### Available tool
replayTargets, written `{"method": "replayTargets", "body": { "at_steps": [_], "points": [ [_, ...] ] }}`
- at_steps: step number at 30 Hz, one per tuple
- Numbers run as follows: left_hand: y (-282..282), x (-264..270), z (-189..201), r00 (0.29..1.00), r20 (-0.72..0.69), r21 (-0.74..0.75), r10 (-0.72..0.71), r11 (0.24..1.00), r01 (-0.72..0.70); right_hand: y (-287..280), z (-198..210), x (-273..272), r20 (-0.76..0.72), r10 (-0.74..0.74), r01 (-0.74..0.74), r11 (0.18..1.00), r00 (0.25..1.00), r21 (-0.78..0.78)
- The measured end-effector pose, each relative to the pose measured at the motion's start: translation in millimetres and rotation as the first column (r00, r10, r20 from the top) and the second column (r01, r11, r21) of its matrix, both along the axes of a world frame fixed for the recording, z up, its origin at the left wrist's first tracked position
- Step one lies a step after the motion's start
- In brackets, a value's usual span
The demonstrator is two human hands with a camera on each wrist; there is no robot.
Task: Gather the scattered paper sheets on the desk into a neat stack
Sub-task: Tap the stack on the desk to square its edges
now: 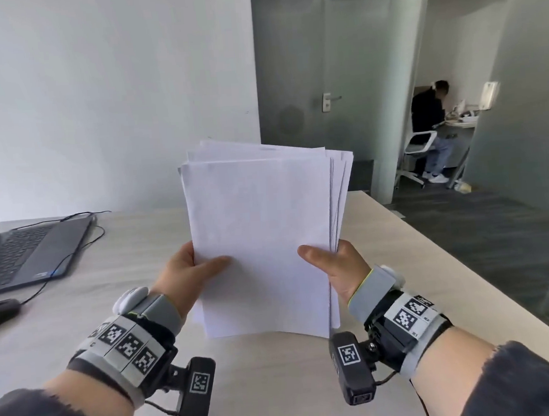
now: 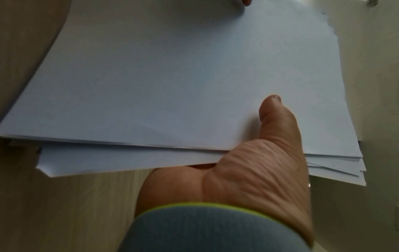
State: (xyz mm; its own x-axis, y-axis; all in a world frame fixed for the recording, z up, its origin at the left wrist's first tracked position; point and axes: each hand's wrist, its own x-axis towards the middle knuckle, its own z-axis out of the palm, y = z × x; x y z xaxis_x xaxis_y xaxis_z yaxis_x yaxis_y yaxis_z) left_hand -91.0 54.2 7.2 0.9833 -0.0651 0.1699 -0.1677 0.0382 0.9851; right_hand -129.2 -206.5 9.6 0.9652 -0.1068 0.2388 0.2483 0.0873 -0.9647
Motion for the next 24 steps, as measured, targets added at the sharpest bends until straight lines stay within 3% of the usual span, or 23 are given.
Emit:
{"method": "replayTargets", "body": {
  "at_steps": [8,16,24],
  "points": [
    [-25.0,-2.0,-3.9,0.996,0.044,-0.08,-0.071,0.994,0.074,-6.5,7.2,-0.7,0.041,-0.11,0.108,0.993,0.993,0.05],
    [-32.9,-5.5,5.8,0.993,0.057,-0.093,-0.099,0.99,0.104,-17.0,13.0,-4.1,0.051,-0.092,0.088,0.992,0.994,0.088],
    [-36.2,1.4,50.6,0.985,0.164,-0.12,-0.054,0.99,0.074,-16.3,60.7,-4.0,0.118,-0.128,0.112,0.984,0.985,0.138]
  ]
}}
